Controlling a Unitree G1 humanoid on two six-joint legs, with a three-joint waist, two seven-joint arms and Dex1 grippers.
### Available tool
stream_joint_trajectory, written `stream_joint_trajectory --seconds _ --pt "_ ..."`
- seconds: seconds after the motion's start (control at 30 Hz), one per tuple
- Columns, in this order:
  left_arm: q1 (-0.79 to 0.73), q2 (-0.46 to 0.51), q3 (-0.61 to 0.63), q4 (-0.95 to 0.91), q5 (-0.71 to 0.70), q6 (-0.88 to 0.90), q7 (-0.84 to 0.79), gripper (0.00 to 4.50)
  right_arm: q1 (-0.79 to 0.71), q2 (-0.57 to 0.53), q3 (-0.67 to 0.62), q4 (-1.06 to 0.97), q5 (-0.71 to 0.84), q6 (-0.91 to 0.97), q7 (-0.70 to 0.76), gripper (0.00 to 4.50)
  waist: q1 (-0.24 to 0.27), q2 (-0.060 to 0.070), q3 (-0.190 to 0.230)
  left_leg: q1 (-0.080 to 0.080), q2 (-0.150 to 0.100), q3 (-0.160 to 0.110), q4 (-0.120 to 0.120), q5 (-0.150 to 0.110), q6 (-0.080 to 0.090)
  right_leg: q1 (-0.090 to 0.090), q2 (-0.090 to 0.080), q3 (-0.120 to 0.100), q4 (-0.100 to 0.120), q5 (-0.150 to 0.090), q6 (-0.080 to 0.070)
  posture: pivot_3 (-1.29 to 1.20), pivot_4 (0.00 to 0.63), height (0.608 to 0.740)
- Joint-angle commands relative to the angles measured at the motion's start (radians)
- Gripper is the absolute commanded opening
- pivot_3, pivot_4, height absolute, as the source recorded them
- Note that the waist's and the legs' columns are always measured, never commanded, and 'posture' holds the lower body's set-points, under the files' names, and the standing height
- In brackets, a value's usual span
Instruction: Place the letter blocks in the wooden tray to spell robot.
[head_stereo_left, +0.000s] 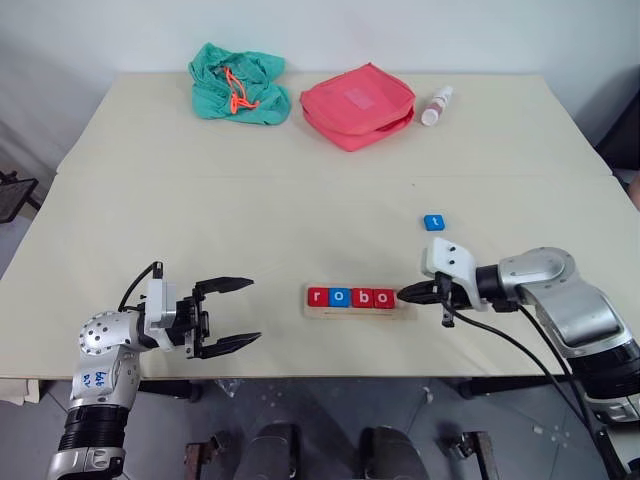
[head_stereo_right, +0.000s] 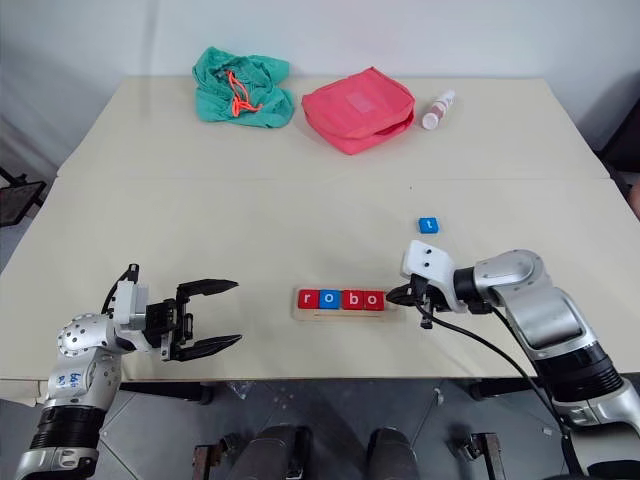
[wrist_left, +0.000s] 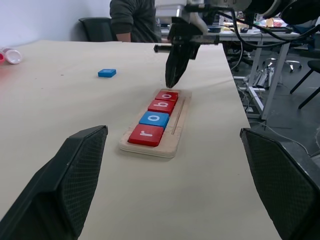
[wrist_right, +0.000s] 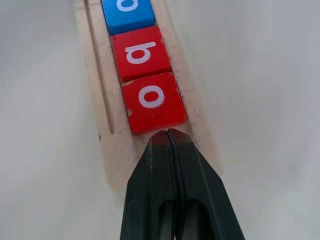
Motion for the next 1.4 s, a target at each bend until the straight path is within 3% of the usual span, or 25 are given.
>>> stream_joint_trajectory --seconds 0.03,1.07,1.4 --pt "0.017 0.009 0.01 -0.026 -0.009 -0.012 -0.003 4.5 -0.018 -0.001 -0.007 0.008 -0.011 -0.023 -0.005 0.02 0.0 0.0 0.0 0.0 0.0 0.0 0.0 0.0 0.0 0.0 0.0 0.0 0.0 0.0 0.0 0.0 0.15 0.74" --pt "0.022 0.014 0.011 -0.028 -0.005 -0.016 0.016 4.5 -0.034 0.073 0.023 0.032 -0.026 -0.014 -0.032 0.02 -0.002 0.0 0.0 0.0 0.0 0.0 0.0 0.0 0.0 0.0 0.0 0.0 0.0 0.0 0.0 0.0 0.15 0.74" --pt "-0.006 0.011 0.004 0.011 -0.002 -0.016 -0.004 4.5 0.0 0.005 -0.103 -0.06 0.042 0.033 -0.045 0.02 0.002 0.0 0.0 0.0 0.0 -0.001 0.0 0.0 0.0 0.0 0.0 0.0 0.0 0.0 0.0 0.0 0.15 0.74"
